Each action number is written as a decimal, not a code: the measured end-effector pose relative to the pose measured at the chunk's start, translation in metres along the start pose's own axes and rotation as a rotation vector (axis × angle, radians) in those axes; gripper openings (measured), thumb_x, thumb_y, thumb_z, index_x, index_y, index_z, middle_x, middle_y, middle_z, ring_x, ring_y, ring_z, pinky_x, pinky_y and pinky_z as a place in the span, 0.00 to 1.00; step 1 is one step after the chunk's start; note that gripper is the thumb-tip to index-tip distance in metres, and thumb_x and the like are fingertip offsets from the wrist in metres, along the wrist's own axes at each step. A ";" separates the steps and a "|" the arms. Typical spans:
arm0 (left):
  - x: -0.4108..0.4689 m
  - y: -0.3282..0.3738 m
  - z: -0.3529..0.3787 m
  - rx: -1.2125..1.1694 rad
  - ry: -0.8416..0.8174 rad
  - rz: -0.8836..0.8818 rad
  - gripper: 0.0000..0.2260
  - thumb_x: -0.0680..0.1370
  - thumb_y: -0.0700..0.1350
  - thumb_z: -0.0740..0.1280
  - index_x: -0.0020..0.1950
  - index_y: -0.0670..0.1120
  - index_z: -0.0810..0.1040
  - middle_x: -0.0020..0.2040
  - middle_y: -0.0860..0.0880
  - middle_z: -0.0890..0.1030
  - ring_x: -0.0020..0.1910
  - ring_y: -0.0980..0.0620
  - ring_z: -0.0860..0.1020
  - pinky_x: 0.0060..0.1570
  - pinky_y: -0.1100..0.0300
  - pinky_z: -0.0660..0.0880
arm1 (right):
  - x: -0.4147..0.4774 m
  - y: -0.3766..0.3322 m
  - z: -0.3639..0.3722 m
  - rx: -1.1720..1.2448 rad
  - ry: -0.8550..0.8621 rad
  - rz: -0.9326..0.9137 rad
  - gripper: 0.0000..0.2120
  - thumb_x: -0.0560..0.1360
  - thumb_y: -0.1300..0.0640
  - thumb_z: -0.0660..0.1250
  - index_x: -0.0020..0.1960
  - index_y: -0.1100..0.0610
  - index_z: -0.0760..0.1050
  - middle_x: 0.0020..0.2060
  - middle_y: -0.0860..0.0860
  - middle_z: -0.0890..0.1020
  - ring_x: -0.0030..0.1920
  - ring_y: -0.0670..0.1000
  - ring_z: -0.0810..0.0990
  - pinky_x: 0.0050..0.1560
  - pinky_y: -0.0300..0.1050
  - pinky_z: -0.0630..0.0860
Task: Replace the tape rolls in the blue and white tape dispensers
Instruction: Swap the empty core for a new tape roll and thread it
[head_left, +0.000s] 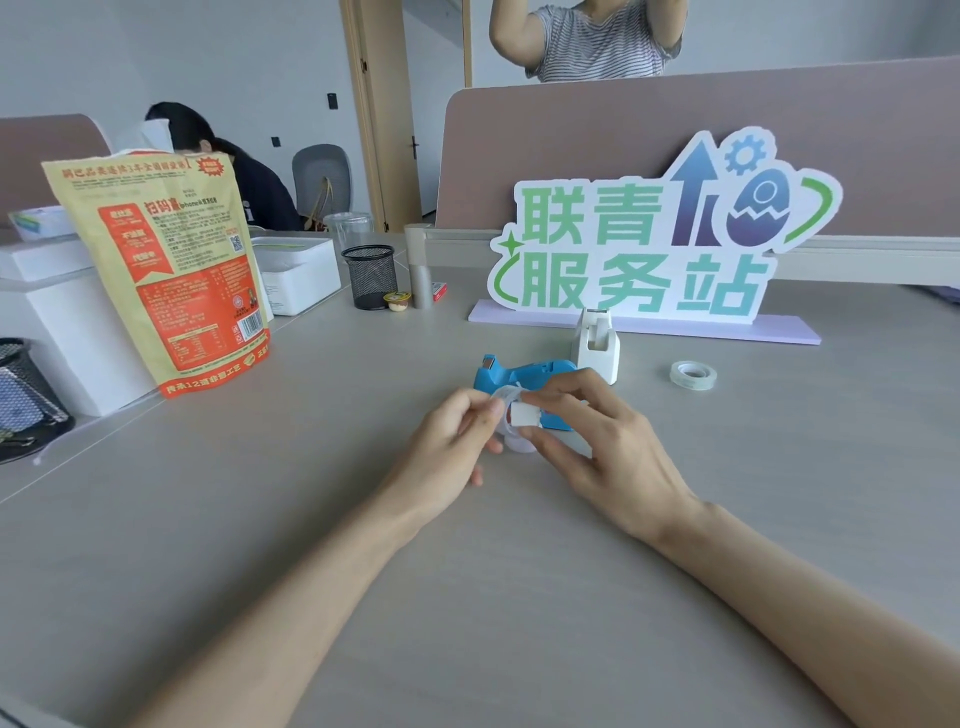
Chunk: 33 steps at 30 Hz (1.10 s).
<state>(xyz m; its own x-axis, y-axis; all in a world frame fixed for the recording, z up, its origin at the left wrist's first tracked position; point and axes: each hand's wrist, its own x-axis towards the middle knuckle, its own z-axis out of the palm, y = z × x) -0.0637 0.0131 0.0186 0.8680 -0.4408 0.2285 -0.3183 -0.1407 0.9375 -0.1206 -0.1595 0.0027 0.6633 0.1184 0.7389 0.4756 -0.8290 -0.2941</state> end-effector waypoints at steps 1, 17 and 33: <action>0.000 0.001 0.000 -0.006 0.000 0.002 0.09 0.82 0.45 0.59 0.53 0.42 0.76 0.41 0.47 0.78 0.33 0.64 0.74 0.28 0.65 0.71 | 0.000 0.000 0.000 -0.003 0.008 0.004 0.13 0.77 0.52 0.67 0.61 0.53 0.78 0.53 0.49 0.77 0.47 0.51 0.80 0.41 0.53 0.79; -0.003 0.004 -0.001 -0.025 -0.055 0.009 0.04 0.81 0.46 0.62 0.50 0.49 0.76 0.47 0.49 0.82 0.44 0.61 0.77 0.36 0.63 0.73 | 0.000 -0.002 -0.003 -0.060 0.110 0.080 0.12 0.73 0.48 0.72 0.45 0.55 0.76 0.39 0.43 0.76 0.41 0.49 0.79 0.39 0.48 0.76; -0.005 0.010 0.000 -0.114 -0.111 -0.022 0.08 0.82 0.45 0.60 0.57 0.44 0.75 0.46 0.56 0.83 0.45 0.61 0.81 0.40 0.55 0.74 | 0.002 0.005 0.000 0.097 0.098 0.111 0.11 0.73 0.52 0.74 0.49 0.56 0.76 0.43 0.48 0.80 0.44 0.48 0.78 0.44 0.49 0.76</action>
<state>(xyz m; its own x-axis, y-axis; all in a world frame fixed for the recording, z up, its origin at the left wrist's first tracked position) -0.0711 0.0139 0.0264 0.8247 -0.5350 0.1832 -0.2490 -0.0527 0.9671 -0.1172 -0.1635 0.0025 0.6577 -0.0291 0.7527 0.4588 -0.7771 -0.4309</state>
